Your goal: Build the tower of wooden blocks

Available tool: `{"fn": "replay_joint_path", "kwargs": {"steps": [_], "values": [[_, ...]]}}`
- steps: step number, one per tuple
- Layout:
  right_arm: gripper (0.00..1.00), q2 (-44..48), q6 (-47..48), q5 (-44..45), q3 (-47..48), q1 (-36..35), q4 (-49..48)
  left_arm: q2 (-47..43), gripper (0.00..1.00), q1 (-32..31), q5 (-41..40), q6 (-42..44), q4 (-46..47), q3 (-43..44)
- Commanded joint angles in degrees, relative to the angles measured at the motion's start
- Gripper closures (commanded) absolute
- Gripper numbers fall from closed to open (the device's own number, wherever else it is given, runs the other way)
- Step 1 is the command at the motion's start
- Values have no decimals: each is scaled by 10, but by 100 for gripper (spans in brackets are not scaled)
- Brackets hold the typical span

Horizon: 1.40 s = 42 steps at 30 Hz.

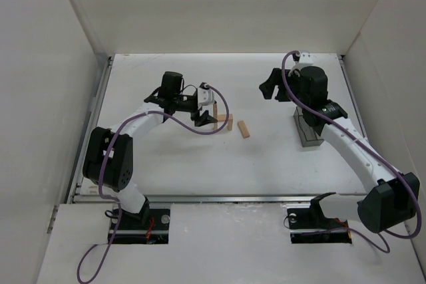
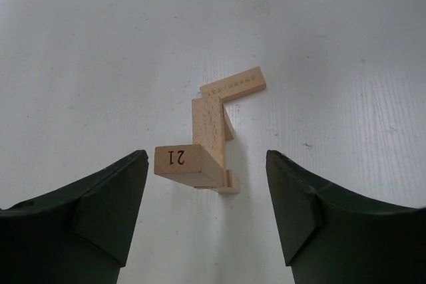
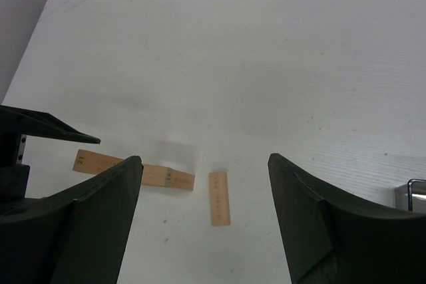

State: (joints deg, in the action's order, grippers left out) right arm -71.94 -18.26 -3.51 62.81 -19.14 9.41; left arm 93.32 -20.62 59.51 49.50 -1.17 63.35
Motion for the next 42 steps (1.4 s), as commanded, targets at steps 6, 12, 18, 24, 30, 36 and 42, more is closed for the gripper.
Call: {"fn": "replay_joint_path", "kwargs": {"steps": [6, 12, 18, 24, 30, 36, 42], "values": [[18, 3, 0, -8, -6, 3, -32, -16, 3, 4, 18, 10, 3, 2], [17, -42, 24, 24, 34, 3, 64, -41, 0, 9, 18, 10, 3, 8], [17, -128, 38, 36, 46, 3, 129, -100, 0, 9, 18, 52, -33, 8], [18, -185, 61, 42, 41, -30, 151, -184, 0, 15, -20, -25, -7, -13], [20, -224, 61, 11, 33, -67, 152, -276, 0, 26, -78, -227, 116, -57], [24, -280, 56, 17, 45, -85, 153, -358, 0, 26, -235, -397, 192, -76], [27, -314, 51, 4, 64, -90, 148, -391, 0, 26, -309, -426, 173, -89]]}}
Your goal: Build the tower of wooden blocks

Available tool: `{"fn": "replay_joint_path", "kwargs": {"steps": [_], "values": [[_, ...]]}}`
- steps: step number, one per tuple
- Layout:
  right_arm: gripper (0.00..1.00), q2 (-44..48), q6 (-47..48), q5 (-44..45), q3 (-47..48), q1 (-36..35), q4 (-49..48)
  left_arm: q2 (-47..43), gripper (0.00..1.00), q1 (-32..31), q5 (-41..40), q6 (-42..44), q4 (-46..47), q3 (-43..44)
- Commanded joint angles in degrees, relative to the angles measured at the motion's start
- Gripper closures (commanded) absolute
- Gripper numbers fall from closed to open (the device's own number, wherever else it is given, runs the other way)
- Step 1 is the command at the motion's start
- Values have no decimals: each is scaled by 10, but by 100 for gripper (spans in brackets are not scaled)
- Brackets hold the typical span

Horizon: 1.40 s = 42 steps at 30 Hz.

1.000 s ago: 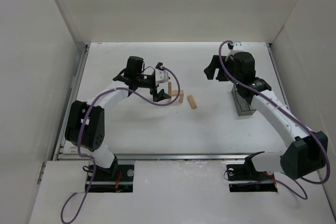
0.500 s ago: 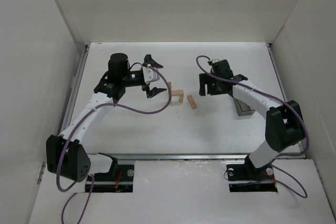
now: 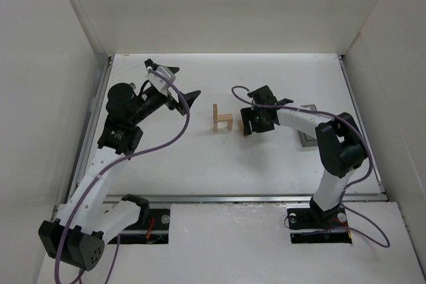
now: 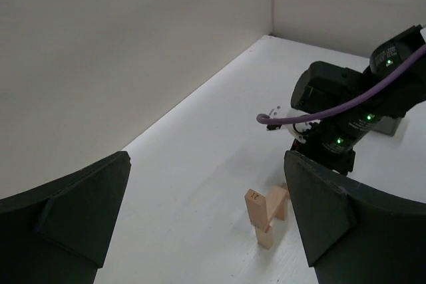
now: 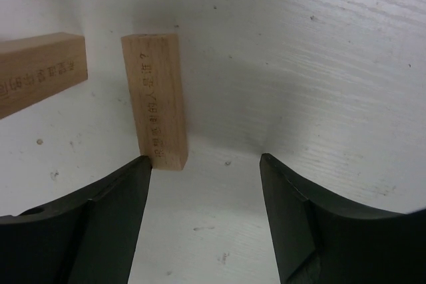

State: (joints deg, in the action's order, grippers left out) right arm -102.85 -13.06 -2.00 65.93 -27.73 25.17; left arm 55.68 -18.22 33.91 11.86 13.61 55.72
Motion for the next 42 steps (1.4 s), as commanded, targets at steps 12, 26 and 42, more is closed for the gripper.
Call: {"fn": "replay_joint_path", "kwargs": {"steps": [12, 26, 42], "values": [[33, -17, -20, 0, 50, -26, -14, -47, 0, 2, -72, -39, 20, -35], [45, -38, -36, 32, 62, -37, -21, -52, 0, 2, -77, -34, 26, -52], [100, -3, -55, 86, 35, -23, -10, -52, 0, 2, -61, -29, 26, -57]]}}
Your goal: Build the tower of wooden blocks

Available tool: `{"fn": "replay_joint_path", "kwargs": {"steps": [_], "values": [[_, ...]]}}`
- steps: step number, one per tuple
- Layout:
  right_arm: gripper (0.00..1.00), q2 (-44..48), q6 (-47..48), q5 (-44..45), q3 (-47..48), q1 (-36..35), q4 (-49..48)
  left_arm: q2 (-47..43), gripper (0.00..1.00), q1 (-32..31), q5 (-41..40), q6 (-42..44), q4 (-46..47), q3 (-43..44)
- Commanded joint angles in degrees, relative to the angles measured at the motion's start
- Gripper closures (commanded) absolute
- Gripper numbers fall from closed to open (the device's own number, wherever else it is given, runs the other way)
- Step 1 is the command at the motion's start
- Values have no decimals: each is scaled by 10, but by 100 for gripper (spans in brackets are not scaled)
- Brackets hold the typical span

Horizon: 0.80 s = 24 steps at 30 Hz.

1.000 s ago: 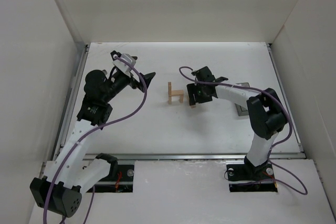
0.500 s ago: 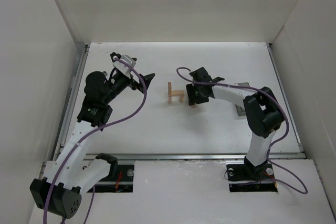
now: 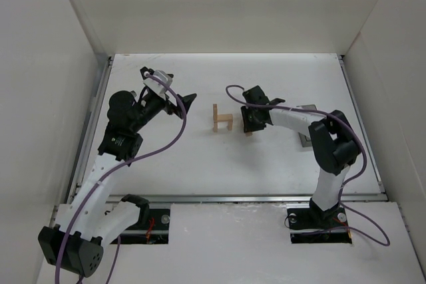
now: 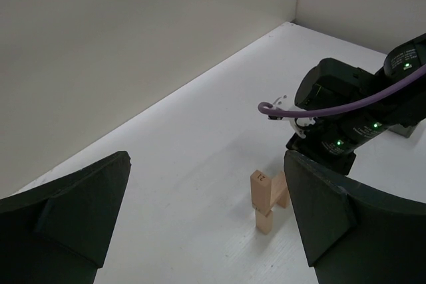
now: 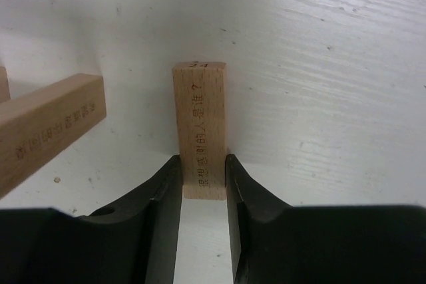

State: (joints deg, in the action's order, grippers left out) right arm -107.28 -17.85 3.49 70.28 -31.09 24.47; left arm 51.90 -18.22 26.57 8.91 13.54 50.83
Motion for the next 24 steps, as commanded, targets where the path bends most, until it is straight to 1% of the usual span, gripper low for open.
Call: {"fn": "replay_joint_path", "kwargs": {"steps": [1, 4, 5, 6, 8, 9, 10, 11, 12, 13, 14, 15, 16, 18, 19, 20, 21, 22, 24], "values": [[100, 67, -7, 31, -16, 17, -3, -9, 0, 2, 12, 9, 26, -8], [100, 116, 29, 36, -23, 23, -9, 4, 0, 2, 63, 45, -3, -8], [100, 152, 41, 30, -23, 23, -9, 4, 0, 2, 80, 73, -24, -1], [100, 170, 67, 23, -23, 23, -9, 14, 0, 2, 122, 91, -37, 4], [100, 221, 96, 18, -15, 23, -9, 29, 0, 2, 161, 125, -61, 25], [100, 238, 127, 9, -15, 16, -9, 36, 0, 2, 195, 142, -94, 37], [100, 254, 144, -19, -9, 10, -9, 44, 0, 2, 211, 178, -112, 51], [100, 271, 161, -42, -8, 9, -14, 64, 0, 2, 227, 199, -133, 86], [100, 306, 179, -71, -8, 3, -20, 76, 0, 2, 246, 224, -158, 108], [100, 325, 205, -120, -8, -2, -28, 87, 3, 2, 282, 246, -204, 130], [100, 341, 214, -140, -15, -12, -48, 99, 5, 2, 298, 281, -223, 152], [100, 369, 223, -160, -16, -12, -58, 122, 7, 2, 315, 291, -239, 197], [100, 381, 235, -176, -21, -21, -67, 133, 13, 2, 349, 299, -257, 216], [100, 396, 243, -210, -27, -29, -89, 160, 17, 2, 391, 322, -264, 258], [100, 402, 251, -221, -27, -35, -96, 169, 19, 2, 413, 327, -264, 265], [100, 411, 263, -239, -27, -35, -103, 176, 21, -3, 453, 328, -249, 271], [100, 411, 263, -248, -34, -41, -111, 185, 22, -9, 465, 321, -239, 277], [100, 418, 272, -256, -39, -47, -127, 203, 22, -23, 472, 290, -230, 289], [100, 426, 286, -269, -39, -53, -138, 225, 28, -29, 511, 263, -221, 302]]}}
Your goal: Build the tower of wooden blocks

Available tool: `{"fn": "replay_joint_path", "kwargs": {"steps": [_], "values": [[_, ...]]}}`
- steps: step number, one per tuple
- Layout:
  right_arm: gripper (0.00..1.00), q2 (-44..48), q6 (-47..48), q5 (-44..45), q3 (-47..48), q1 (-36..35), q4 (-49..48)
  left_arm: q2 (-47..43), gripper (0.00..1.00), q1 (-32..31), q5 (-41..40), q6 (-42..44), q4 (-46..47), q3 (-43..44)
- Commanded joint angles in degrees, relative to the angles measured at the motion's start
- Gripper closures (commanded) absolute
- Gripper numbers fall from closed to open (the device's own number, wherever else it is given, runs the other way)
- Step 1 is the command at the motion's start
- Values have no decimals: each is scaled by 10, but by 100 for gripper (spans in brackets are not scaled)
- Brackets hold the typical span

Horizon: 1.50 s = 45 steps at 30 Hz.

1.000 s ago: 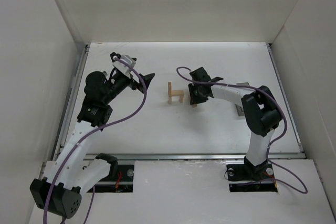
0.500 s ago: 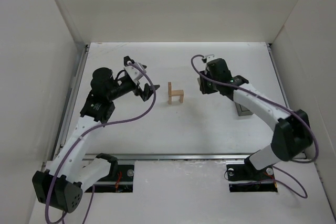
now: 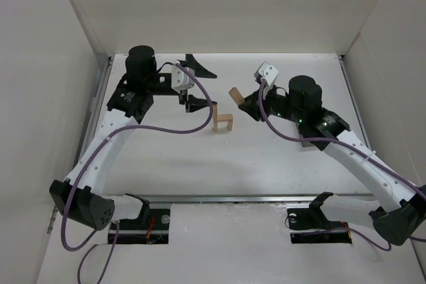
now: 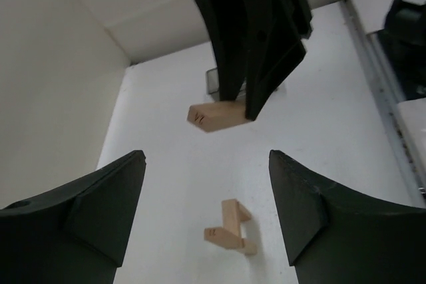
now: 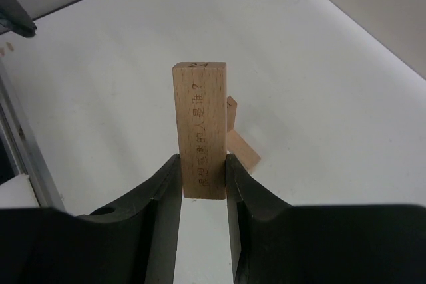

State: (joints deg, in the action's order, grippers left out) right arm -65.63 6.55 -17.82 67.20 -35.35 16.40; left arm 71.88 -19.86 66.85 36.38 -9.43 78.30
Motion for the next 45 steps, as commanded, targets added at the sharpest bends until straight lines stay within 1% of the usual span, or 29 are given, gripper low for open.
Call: {"fn": "replay_joint_path", "kwargs": {"steps": [1, 3, 4, 5, 6, 7, 11, 12, 13, 15, 17, 22, 24, 25, 28, 29, 30, 33, 35, 36, 38, 41, 45], "values": [[100, 16, 47, -56, -14, -16, -63, 49, 30, -27, 120, -17, 2, 46], [100, 23, 60, -61, -14, -22, -68, 68, 36, -40, 126, -8, -45, 64], [100, 30, 60, -61, -19, -22, -68, 74, 45, -46, 126, 3, -62, 70], [100, 35, 67, -61, -19, -22, -73, 79, 50, -54, 126, 17, -76, 76], [100, 35, 67, -61, -19, -22, -74, 79, 55, -55, 116, 25, -84, 77], [100, 35, 67, -67, -19, -27, -74, 79, 57, -62, 106, 26, -84, 77], [100, 40, 67, -72, -24, -32, -74, 79, 56, -67, 86, 26, -84, 71], [100, 40, 67, -72, -24, -32, -74, 85, 55, -67, 86, 26, -84, 71], [100, 40, 67, -72, -24, -32, -74, 85, 50, -67, 80, 26, -84, 71], [100, 40, 67, -78, -24, -38, -74, 85, 49, -67, 80, 26, -84, 71], [100, 35, 67, -78, -24, -38, -74, 85, 45, -67, 80, 26, -84, 71], [100, 35, 67, -78, -24, -44, -80, 95, 45, -73, 75, 20, -90, 76], [100, 35, 67, -78, -24, -44, -80, 95, 50, -73, 75, 20, -90, 77], [100, 30, 67, -78, -24, -44, -80, 95, 57, -73, 75, 20, -90, 77], [100, 30, 67, -78, -24, -49, -80, 95, 67, -73, 75, 20, -90, 77], [100, 30, 67, -78, -24, -49, -80, 95, 75, -73, 75, 20, -90, 77], [100, 24, 67, -78, -24, -49, -80, 95, 78, -73, 75, 20, -90, 77], [100, 24, 67, -78, -24, -49, -80, 95, 81, -73, 75, 20, -90, 77], [100, 19, 67, -78, -24, -49, -80, 95, 81, -73, 80, 20, -90, 77], [100, 19, 67, -78, -24, -49, -80, 95, 74, -73, 80, 15, -90, 77], [100, 19, 67, -78, -24, -49, -80, 95, 54, -73, 86, 15, -90, 77], [100, 19, 67, -73, -24, -49, -74, 95, 52, -73, 92, 15, -90, 77], [100, 24, 67, -68, -24, -49, -74, 95, 61, -73, 98, 15, -90, 77]]}}
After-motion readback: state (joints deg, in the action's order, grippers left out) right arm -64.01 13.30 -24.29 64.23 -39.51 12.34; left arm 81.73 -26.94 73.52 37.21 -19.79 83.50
